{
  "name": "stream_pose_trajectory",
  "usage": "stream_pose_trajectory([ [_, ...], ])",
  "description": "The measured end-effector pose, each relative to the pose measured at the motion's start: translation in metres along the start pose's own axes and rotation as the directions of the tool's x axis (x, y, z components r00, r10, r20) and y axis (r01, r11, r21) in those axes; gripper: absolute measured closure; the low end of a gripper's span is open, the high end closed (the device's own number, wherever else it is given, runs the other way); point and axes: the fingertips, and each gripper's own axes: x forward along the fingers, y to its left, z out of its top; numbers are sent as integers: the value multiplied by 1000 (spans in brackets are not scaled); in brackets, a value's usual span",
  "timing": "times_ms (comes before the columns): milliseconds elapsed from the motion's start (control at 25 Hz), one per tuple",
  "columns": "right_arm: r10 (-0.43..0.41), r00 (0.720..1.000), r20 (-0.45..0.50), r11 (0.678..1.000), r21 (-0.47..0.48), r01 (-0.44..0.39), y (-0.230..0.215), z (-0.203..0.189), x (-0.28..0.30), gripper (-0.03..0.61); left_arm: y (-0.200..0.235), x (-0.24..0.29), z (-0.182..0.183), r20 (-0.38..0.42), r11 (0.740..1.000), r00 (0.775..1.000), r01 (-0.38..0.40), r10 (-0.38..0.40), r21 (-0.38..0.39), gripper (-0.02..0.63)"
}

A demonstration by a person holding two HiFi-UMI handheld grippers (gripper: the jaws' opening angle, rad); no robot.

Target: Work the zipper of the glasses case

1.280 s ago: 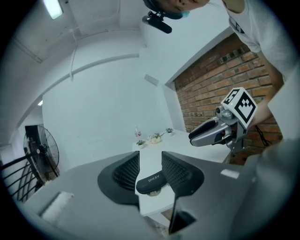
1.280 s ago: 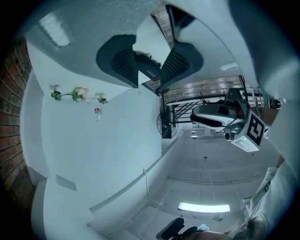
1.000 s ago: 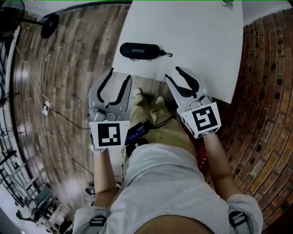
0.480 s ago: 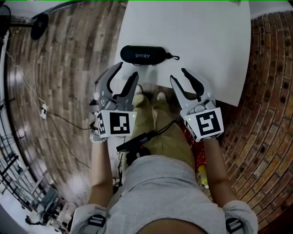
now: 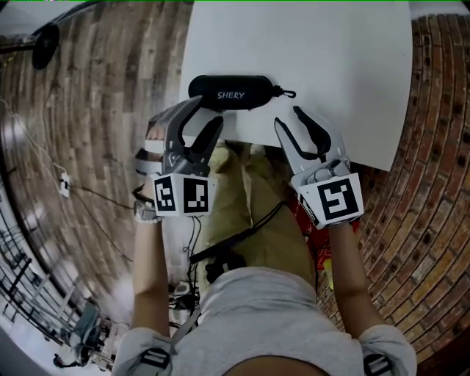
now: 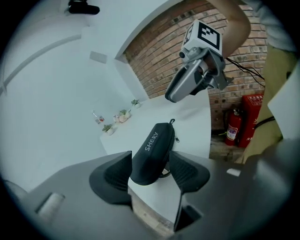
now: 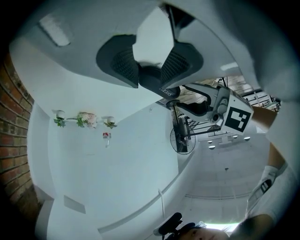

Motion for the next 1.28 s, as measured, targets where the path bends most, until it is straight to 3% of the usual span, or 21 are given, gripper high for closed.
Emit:
stream_pose_trajectory([
  [320,-6,1000,-19,1000,17,6,1,-13,14,434,-14,9,-9,8,984,998,57,-59,168,362],
  [1280,-95,995,-28,992,76,97,-2,-17,23,434,7,36,-19,-16,951,993,116,-116,287,344],
])
